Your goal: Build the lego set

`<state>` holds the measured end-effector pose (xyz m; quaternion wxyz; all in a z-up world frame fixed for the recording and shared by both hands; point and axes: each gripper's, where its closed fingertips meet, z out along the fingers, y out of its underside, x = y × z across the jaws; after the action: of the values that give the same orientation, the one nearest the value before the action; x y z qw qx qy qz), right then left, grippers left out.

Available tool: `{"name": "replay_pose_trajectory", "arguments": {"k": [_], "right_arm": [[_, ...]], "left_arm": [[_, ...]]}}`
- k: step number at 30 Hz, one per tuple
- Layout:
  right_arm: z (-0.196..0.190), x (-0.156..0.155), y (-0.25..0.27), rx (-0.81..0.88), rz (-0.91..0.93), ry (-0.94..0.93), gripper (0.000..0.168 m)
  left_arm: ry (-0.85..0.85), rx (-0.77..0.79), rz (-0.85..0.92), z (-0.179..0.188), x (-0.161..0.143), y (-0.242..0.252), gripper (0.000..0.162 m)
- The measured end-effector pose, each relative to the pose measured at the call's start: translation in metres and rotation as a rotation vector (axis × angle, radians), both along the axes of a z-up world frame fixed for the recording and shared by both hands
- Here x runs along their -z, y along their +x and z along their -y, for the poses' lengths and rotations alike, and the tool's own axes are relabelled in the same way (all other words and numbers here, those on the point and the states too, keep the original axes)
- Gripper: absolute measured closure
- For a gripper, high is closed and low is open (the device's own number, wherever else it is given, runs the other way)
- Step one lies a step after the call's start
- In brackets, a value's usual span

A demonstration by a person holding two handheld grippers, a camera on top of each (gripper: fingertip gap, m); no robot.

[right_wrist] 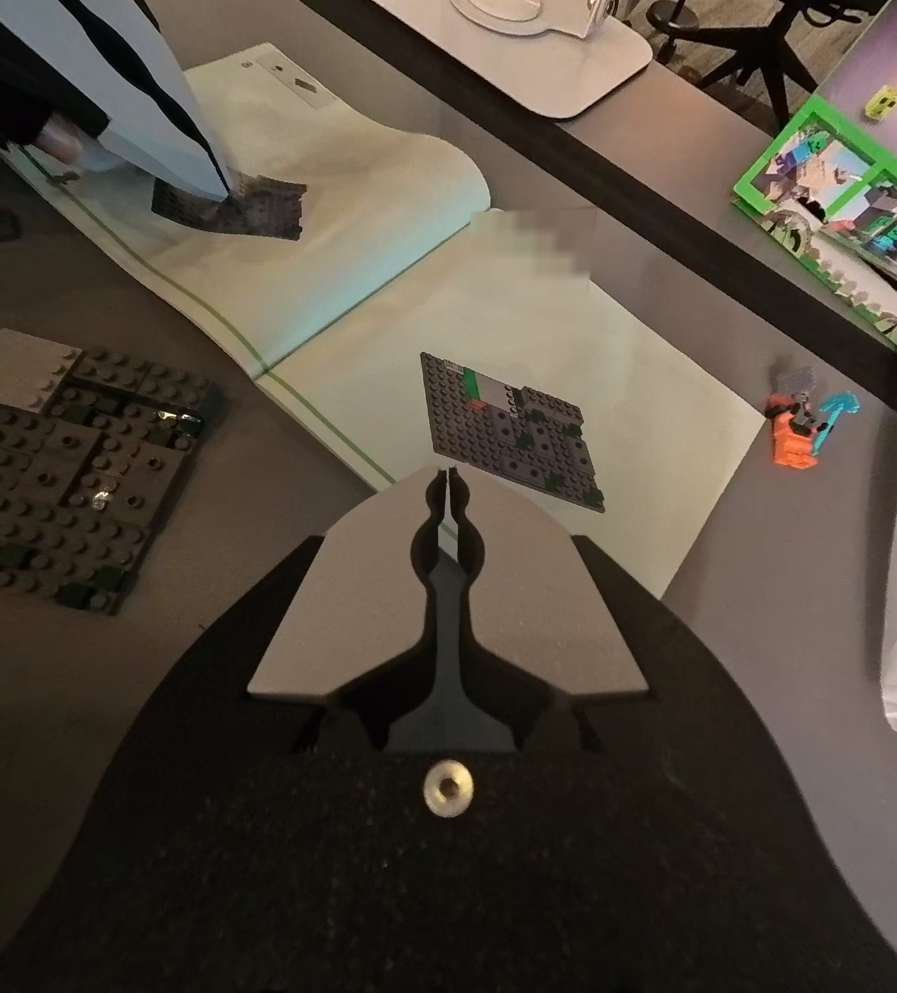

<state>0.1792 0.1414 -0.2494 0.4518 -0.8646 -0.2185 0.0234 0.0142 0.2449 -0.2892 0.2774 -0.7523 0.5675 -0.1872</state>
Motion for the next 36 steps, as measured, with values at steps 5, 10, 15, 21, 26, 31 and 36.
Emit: {"name": "replay_pose_trajectory", "arguments": {"k": [5,10,15,21,26,31,36], "right_arm": [[0.000,-0.001,0.000,0.001,0.000,0.005,0.168],[0.000,-0.002,0.001,0.001,-0.003,0.008,0.168],[0.001,-0.003,0.000,-0.004,-0.005,0.010,0.168],[0.001,-0.006,0.002,0.002,-0.009,0.018,0.168],[0.001,-0.006,0.002,0.002,-0.010,0.019,0.168],[0.001,-0.006,0.003,0.003,-0.010,0.018,0.168],[0.001,-0.005,0.002,0.000,-0.008,0.014,0.167]], "left_arm": [[0.017,-0.002,-0.019,-0.001,0.000,-0.002,0.162],[0.046,-0.008,-0.006,-0.004,-0.009,0.003,0.162],[0.053,0.007,0.005,-0.003,-0.015,0.013,0.162],[0.050,0.019,-0.011,-0.002,-0.011,0.018,0.162],[0.048,0.022,-0.022,-0.002,-0.009,0.018,0.162],[0.040,0.030,-0.030,0.002,-0.009,0.015,0.162],[0.046,0.034,-0.049,0.004,-0.006,0.013,0.162]]}}
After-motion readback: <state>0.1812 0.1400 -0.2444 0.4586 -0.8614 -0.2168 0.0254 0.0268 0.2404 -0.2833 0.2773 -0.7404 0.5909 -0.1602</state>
